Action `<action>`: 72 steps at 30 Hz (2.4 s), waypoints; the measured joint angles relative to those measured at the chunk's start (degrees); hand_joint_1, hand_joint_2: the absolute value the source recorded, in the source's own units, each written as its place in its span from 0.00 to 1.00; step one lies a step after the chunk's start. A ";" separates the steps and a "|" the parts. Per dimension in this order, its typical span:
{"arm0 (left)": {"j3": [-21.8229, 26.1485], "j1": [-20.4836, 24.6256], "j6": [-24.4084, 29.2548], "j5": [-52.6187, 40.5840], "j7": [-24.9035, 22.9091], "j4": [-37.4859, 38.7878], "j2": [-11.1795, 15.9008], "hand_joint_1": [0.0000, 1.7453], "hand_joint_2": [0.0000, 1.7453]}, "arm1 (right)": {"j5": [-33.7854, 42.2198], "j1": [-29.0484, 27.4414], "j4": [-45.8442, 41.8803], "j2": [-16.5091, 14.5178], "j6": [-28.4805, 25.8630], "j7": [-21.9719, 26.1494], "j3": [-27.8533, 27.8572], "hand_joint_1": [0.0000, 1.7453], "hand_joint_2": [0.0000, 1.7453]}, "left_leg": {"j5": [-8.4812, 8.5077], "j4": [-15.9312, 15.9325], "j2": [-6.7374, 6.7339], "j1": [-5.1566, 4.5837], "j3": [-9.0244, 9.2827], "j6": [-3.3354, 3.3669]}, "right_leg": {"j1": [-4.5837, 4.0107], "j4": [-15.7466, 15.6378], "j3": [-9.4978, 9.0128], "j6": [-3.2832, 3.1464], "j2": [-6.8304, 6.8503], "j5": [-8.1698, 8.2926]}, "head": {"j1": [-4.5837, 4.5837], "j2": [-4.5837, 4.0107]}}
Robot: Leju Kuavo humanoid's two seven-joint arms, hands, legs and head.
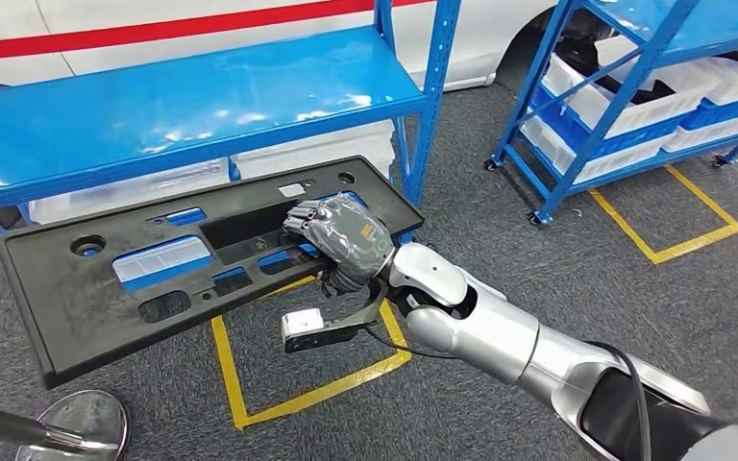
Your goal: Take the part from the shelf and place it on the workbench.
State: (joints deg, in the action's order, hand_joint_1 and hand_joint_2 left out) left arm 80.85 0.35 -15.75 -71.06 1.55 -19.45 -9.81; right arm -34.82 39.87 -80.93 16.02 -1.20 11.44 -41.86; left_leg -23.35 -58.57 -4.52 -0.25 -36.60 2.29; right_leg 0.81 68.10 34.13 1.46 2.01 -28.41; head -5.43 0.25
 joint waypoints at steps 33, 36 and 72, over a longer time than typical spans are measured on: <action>0.00 0.66 1.02 -1.18 1.63 0.27 -0.59 0.00 1.00 | 3.28 -2.94 -3.52 11.03 1.20 2.88 4.21 1.00 1.00 | -0.76 0.77 -1.45 0.10 1.58 -0.91 | -0.54 -7.88 -3.46 -1.06 1.26 -0.05 | -0.05 0.01; 0.00 0.74 1.02 -1.16 1.66 0.30 -0.63 0.00 1.00 | 3.30 -2.95 -3.77 11.29 1.20 2.90 4.48 1.00 1.00 | -0.41 0.71 -1.86 0.43 1.09 -1.96 | -0.98 -10.56 -3.81 -2.41 0.15 0.21 | -0.03 0.01; 0.02 0.47 1.35 -0.16 1.28 0.63 0.03 0.00 1.00 | 2.18 -0.90 -4.25 7.20 5.15 -1.32 4.71 1.00 1.00 | -9.82 -13.68 3.94 0.85 -4.72 -3.11 | -1.19 -10.47 -0.75 -4.24 -2.42 2.47 | -0.42 0.01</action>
State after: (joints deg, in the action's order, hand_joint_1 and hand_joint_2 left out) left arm 80.87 0.83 -14.40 -71.23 2.83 -18.82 -9.78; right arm -32.64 38.97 -85.18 23.22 3.96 10.12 -37.15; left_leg -33.17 -72.24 -0.58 0.60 -41.32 -0.82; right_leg -0.38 57.63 33.38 -2.78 -0.41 -25.93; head -5.85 0.26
